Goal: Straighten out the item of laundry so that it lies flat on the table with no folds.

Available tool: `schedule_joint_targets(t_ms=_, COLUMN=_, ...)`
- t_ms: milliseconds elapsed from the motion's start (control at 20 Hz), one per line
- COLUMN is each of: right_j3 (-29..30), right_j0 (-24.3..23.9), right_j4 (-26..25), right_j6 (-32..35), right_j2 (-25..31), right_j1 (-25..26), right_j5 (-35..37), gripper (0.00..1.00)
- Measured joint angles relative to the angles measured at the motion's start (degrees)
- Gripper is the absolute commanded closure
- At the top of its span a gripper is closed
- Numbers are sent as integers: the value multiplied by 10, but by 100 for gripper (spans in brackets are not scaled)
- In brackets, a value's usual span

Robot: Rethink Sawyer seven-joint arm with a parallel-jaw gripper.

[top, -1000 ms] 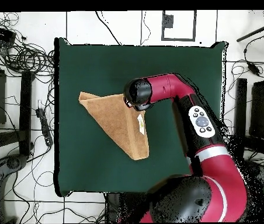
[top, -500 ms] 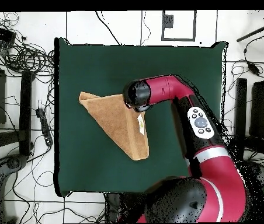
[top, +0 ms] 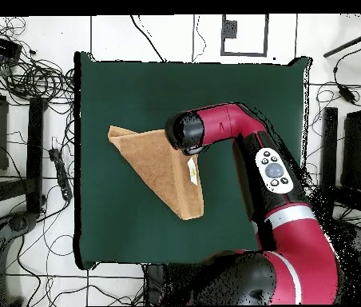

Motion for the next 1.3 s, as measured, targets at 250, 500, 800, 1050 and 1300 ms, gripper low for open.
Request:
schedule_joint_targets(t_ms=250, right_j3=3, right_j0=9, right_j4=17, right_j6=0, right_j2=-10, right_j1=-7, right_j5=-1, gripper=100)
schedule_joint_targets(t_ms=500, right_j3=4, right_j0=20, right_j4=36, right_j6=0, right_j2=-17, right_j1=-8, right_j5=-1, gripper=100)
schedule_joint_targets(t_ms=800, right_j3=5, right_j0=26, right_j4=46, right_j6=0, right_j2=-19, right_j1=-8, right_j5=-1, gripper=100)
schedule_joint_targets(t_ms=1050, right_j3=7, right_j0=28, right_j4=55, right_j6=0, right_j2=-20, right_j1=-8, right_j5=-1, gripper=100)
schedule_joint_targets(t_ms=1300, right_j3=16, right_j0=28, right_j4=60, right_j6=0, right_j2=-20, right_j1=-12, right_j5=-2, gripper=100)
